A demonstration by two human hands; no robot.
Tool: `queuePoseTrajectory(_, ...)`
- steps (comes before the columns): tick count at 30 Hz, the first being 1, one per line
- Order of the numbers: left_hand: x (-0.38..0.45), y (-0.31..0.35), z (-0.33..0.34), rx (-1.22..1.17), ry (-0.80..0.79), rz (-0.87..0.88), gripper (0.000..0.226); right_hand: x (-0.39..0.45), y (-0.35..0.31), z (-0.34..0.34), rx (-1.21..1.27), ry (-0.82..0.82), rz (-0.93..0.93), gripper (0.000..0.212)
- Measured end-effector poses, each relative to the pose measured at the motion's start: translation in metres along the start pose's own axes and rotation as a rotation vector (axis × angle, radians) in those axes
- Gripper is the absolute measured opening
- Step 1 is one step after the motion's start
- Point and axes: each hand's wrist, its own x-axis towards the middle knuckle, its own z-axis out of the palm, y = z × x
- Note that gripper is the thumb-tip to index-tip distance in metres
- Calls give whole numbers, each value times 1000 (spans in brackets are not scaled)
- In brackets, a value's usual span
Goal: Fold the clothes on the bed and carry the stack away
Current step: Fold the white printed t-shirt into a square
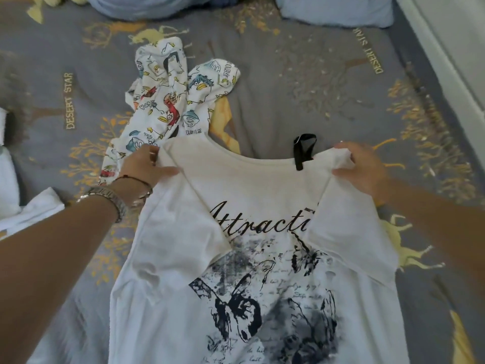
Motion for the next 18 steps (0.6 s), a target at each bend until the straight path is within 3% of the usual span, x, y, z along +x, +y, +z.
queuePoseTrajectory(4,7,2,-7,-10,-15,15,51,14,14,1,19,62,-28,53)
queuePoseTrajectory(7,14,2,-12,41,-1,22,41,23,19,3,245,123,66,40)
queuePoseTrajectory(10,24,-3,-15,-63,-41,-24,38,33,23,4,404,130,184,37)
queuePoseTrajectory(18,41,-15,-20,-307,-94,-171,34,41,28,-10,479,-65,249,65)
